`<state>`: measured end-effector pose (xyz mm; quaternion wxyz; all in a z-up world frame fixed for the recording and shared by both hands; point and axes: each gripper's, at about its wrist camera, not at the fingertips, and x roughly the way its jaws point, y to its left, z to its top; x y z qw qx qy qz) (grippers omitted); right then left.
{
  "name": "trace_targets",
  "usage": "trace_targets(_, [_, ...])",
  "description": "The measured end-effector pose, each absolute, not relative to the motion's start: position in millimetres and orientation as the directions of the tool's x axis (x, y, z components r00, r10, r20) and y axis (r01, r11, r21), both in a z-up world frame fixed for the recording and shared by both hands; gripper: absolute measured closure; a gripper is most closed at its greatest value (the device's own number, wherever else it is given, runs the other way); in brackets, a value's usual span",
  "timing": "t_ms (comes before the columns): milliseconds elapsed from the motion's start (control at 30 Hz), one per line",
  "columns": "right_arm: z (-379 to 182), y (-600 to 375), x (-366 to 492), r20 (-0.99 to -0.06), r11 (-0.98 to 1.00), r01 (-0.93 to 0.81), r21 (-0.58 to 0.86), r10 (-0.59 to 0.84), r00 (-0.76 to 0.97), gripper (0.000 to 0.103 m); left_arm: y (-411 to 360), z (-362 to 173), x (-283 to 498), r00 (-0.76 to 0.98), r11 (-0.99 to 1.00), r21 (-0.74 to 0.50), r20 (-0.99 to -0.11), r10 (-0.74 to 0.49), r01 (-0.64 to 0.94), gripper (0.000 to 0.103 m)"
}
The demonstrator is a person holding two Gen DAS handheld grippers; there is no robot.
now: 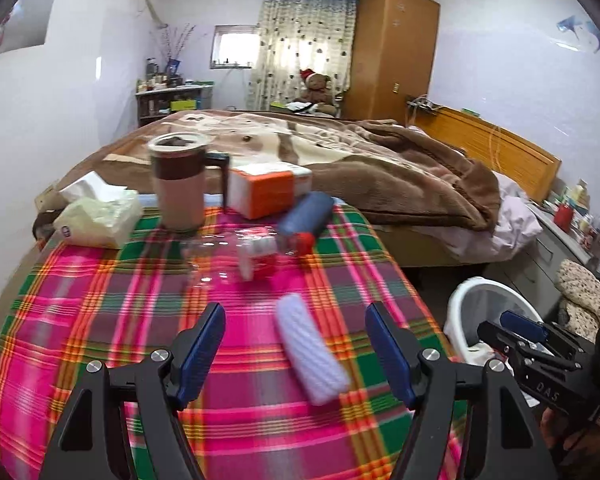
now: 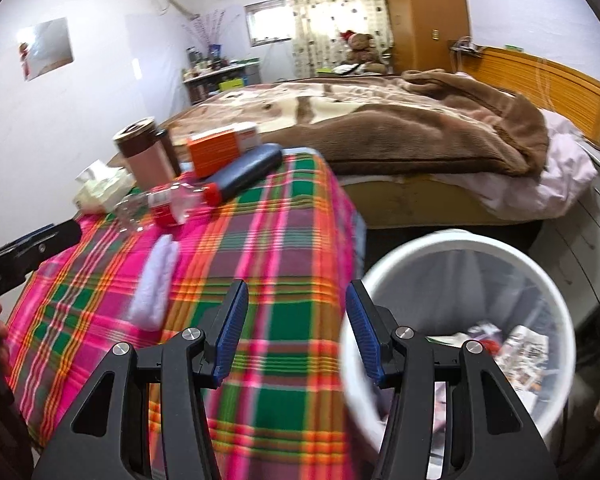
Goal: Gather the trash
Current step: 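Move both open tools back from the bin to the table, then grasp the Coca-Cola bottle with the left tool while the right tool grasps the white foam sleeve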
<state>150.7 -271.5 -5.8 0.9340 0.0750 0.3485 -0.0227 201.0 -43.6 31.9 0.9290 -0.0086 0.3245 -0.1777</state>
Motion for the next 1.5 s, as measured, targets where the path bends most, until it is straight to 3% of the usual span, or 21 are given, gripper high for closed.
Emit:
trace_targets(367, [-16.1,-217.7,177.5,-0.693,0.990,-0.030,0.137,0.118,0.711,0.050,-5.1,23.1,237.5,0.722,0.950,-0.102,-0.628,-0.290,0.294,0.030])
trace_targets(833, [-37.9,-171.4,221.0,-0.754,0.984,-0.110,0.144,0.181,0.632,0.045,-15.6,5.3,309.1,0.630,0.905,-0.077,-0.694,-0.349,0.418,0.029])
trace_targets(1100, [-49.5,-167.0,239.9,-0.791,0.991,-0.112,0.078,0.130,0.597,0.045,-33.5,-3.1,346.2,0.594,0.874,-0.039,-0.718,-0.362,0.485,0.028])
trace_targets(1333, [-51.4,-179.5,244.8,-0.794,0.996,-0.077,0.049,0.085,0.602,0.045,-59.7,-16.8,363.5,0.569,0.819,0.063,-0.749,-0.339,0.571,0.028])
trace_targets(1500, [-51.3,-188.3,248.3,-0.790,0.997,-0.056,0.057,0.080,0.608,0.045,-71.3,-26.9,373.7,0.492,0.787,0.013,-0.786,-0.373,0.617,0.028])
